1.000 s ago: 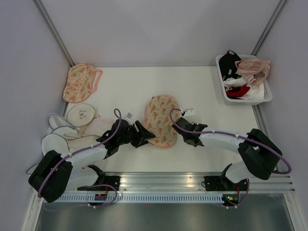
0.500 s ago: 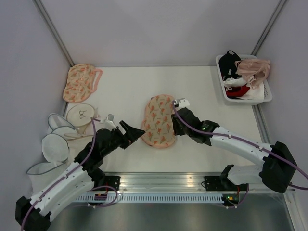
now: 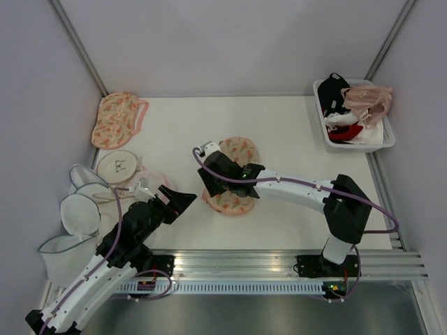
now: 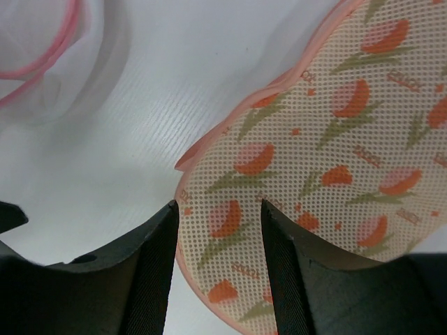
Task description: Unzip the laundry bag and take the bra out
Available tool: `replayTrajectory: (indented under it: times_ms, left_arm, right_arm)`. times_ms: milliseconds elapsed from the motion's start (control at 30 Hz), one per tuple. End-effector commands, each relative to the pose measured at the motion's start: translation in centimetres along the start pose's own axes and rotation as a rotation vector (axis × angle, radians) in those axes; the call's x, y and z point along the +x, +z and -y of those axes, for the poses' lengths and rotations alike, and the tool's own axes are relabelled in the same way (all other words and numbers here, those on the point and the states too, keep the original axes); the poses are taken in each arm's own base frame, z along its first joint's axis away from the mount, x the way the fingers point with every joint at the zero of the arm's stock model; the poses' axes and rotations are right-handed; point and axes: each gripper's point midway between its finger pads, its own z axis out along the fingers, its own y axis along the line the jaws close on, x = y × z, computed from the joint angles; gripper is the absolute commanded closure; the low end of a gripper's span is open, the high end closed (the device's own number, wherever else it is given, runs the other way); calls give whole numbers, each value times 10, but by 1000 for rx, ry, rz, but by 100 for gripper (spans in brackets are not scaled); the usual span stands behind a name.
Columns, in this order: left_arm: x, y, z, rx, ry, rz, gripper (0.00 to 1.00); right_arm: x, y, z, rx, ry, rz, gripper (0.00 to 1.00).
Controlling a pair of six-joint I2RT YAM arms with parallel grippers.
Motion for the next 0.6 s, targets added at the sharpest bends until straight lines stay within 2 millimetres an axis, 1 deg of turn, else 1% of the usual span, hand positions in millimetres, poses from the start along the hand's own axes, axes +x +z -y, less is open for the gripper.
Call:
replayTrajectory:
  times_ms: [0,67,200,233,267,367,400,467,533,567]
  left_arm:
    - [-5,-3,-6,-16,-38,35,8]
    - [-5,-5,-6,-15,-43,40,8]
    - [-7,-6,-9,-18,-51,54,8]
    - [-8,-7,-8,-15,-52,58,8]
    - [-8,-7,-8,-14,-53,60,8]
    - [-9,-8,-9,-21,-51,66,8]
    - [-9,-8,-10,-25,-51,66,8]
    - [-10,-8,-11,-27,-51,68,8]
    - [-10,-8,-11,-27,-51,68,8]
    - [-9,-8,-12,-29,-50,69,8]
  right_arm:
    - [-6,15,-11,13,-25,-11,44]
    - [0,27,-11,52,-28,-38,43]
    - [12,43,-8,125,-22,-74,45]
    - [17,49,-8,140,-20,-87,50]
    - [20,52,-6,151,-19,-91,53]
    - [31,61,-1,187,-18,-119,59]
    - [35,62,-1,190,-23,-129,59]
    - [40,66,0,191,-22,-140,65]
    - [40,65,0,185,-16,-136,71]
    - [40,65,0,185,-14,-133,76]
